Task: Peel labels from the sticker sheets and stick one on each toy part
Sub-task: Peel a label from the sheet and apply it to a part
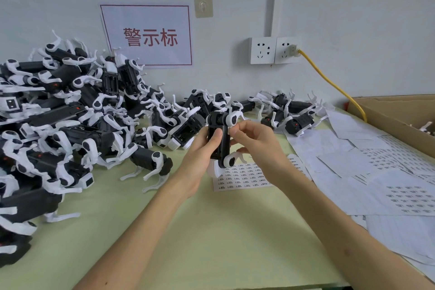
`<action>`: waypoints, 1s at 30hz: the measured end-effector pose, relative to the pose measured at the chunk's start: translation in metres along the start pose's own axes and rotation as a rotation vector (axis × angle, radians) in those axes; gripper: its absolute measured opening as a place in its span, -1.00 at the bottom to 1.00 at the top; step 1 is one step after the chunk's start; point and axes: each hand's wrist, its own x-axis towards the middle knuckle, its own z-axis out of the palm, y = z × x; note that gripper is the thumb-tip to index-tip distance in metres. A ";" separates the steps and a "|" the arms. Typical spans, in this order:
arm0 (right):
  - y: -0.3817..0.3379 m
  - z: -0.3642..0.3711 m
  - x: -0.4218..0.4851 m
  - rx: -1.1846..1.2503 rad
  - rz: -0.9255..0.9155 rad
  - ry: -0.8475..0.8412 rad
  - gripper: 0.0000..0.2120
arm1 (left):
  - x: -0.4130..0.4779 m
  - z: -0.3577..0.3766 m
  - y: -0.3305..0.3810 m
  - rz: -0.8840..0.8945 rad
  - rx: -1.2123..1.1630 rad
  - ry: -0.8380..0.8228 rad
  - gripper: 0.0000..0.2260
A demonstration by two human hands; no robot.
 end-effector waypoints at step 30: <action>0.001 0.000 -0.002 0.205 0.019 -0.078 -0.80 | -0.002 -0.005 0.004 -0.054 -0.233 -0.245 -0.56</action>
